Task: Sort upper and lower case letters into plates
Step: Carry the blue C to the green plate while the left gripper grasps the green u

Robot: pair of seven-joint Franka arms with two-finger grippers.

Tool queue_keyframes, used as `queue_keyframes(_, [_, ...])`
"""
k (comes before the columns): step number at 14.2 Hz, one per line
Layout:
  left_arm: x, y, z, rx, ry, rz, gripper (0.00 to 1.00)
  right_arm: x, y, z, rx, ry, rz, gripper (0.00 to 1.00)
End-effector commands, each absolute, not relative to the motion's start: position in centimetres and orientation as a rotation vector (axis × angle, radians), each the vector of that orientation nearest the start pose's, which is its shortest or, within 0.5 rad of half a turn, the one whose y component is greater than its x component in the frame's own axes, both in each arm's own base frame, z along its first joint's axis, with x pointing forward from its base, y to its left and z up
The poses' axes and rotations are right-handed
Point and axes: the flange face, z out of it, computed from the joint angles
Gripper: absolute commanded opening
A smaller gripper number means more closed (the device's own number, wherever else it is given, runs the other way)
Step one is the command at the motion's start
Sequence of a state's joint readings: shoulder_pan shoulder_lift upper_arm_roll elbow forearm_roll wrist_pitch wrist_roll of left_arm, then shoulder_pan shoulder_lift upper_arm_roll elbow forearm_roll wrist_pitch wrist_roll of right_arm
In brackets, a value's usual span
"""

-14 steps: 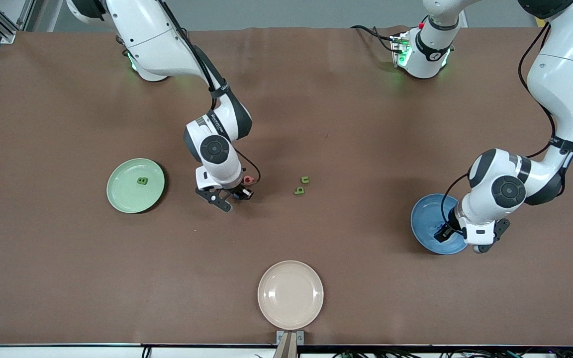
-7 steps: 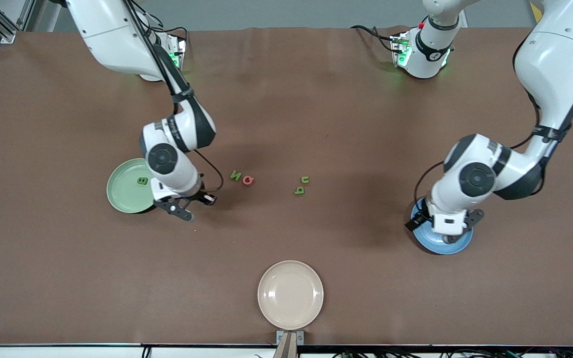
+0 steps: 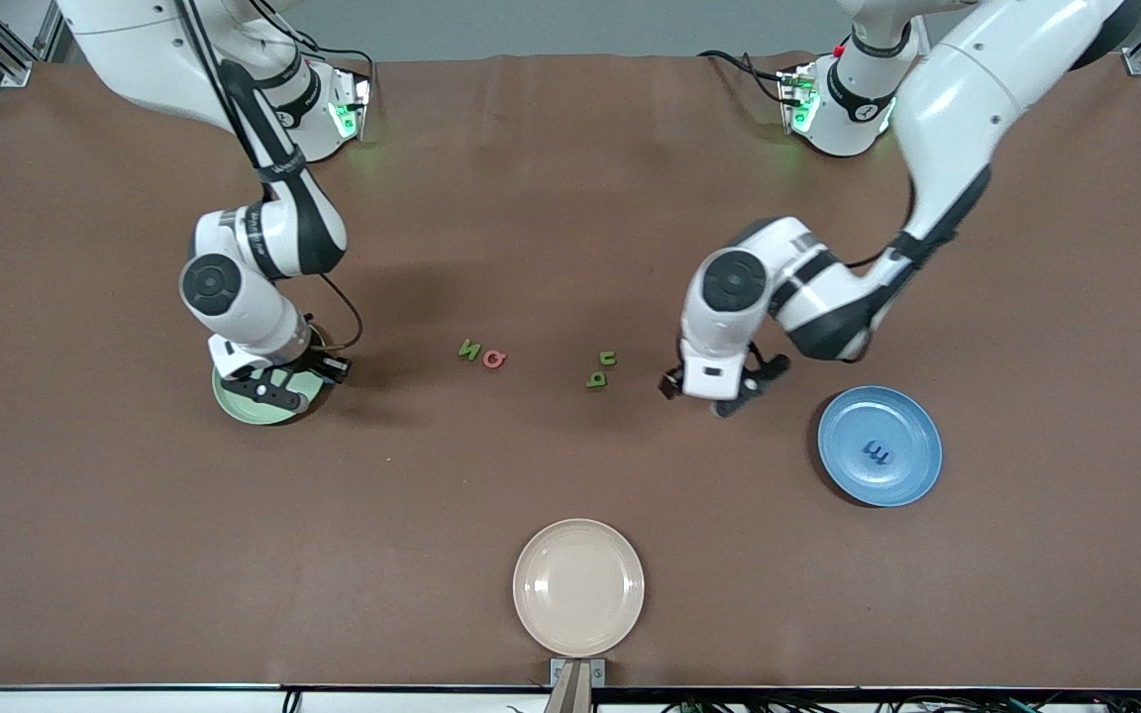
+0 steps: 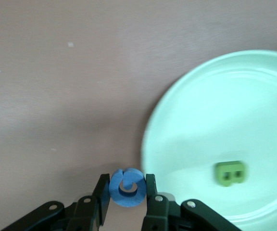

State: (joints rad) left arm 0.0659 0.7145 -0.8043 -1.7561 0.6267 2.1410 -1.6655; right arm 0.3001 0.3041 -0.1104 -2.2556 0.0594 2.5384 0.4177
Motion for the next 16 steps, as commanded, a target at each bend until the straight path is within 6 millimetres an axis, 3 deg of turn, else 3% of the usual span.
queue_keyframes(1, [53.0,-42.8,22.9,-2.863,-1.169,0.009,0.97,51.3,7.1,23.9,-3.119,0.342,0.019,0.00])
queue_keyframes(4, [51.9,-47.0,21.6,-2.790,-1.333,-0.053,0.92,50.8,4.6,23.3,-3.123,0.302,0.023,0.00])
queue_keyframes(5, [52.0,-47.6,21.1,-2.750,-1.423,-0.048,0.91,50.6,4.2,23.0,-3.125,0.295,0.025,0.00])
queue_keyframes(7, [52.7,-48.2,21.2,-2.676,-1.654,-0.030,0.90,50.4,3.2,22.8,-3.127,0.294,0.034,0.00])
queue_keyframes(12, [52.1,-49.9,20.3,-2.453,-2.051,-0.001,0.85,49.6,2.3,21.5,-3.131,0.292,0.009,0.00])
queue_keyframes(16, [51.3,-50.7,19.6,-2.370,-2.149,-0.015,0.79,49.4,0.5,20.2,-3.136,0.265,-0.020,0.00])
